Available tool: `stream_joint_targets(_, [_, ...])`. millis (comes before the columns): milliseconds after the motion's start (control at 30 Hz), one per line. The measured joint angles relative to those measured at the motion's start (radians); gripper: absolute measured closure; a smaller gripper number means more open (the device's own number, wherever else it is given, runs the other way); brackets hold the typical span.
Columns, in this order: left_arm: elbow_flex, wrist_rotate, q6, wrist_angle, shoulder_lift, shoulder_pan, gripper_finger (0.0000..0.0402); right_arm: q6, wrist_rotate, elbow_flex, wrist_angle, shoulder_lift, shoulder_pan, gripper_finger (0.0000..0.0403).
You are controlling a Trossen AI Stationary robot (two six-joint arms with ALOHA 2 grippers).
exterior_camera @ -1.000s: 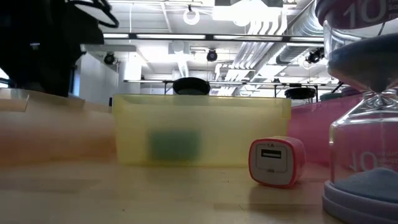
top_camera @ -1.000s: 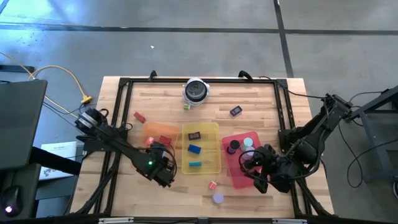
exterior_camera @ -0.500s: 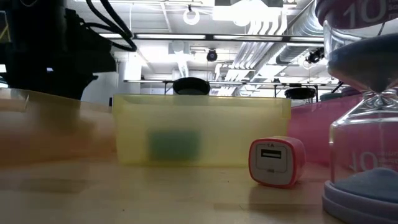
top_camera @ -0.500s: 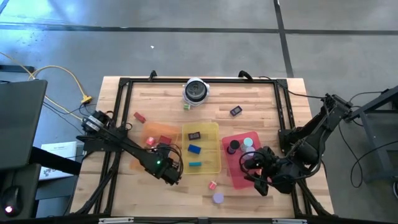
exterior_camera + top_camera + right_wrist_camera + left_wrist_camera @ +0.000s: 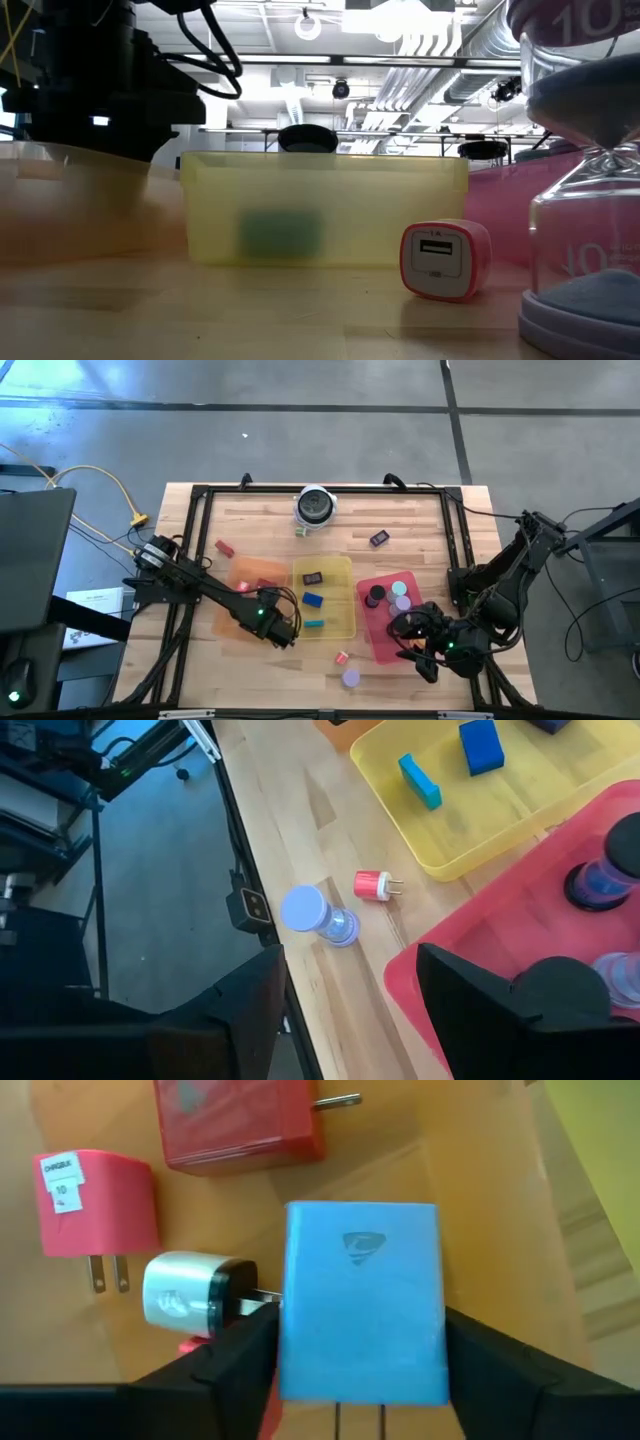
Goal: Pick & Place Office items
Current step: Put the white charger adaptor into the orange bin, then put the red charger adaptor into the orange bin
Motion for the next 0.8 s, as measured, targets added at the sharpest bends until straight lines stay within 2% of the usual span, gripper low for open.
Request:
stream_joint_targets(133, [0.000, -0.001, 0.011, 0.002, 0.000, 0.001, 0.0112, 0.000, 0.000, 0.000, 0.009, 0.000, 0.000, 0.0186])
stream_joint_targets(400, [0.000, 0.047, 0.112, -0.001, -0.026, 0.000, 0.0101, 0.000, 0.000, 0.000, 0.009, 0.000, 0.000, 0.0186])
stream_joint_targets(633, [0.000, 0.053, 0.205, -0.047, -0.167, 0.006, 0.0099, 0.000, 0.000, 0.000, 0.009, 0.000, -0.001, 0.0186])
stream_joint_targets(800, [0.001, 0.054, 0.386, -0.081, -0.301, 0.041, 0.0099, 0.001, 0.000, 0.000, 0.012, 0.000, -0.001, 0.0186])
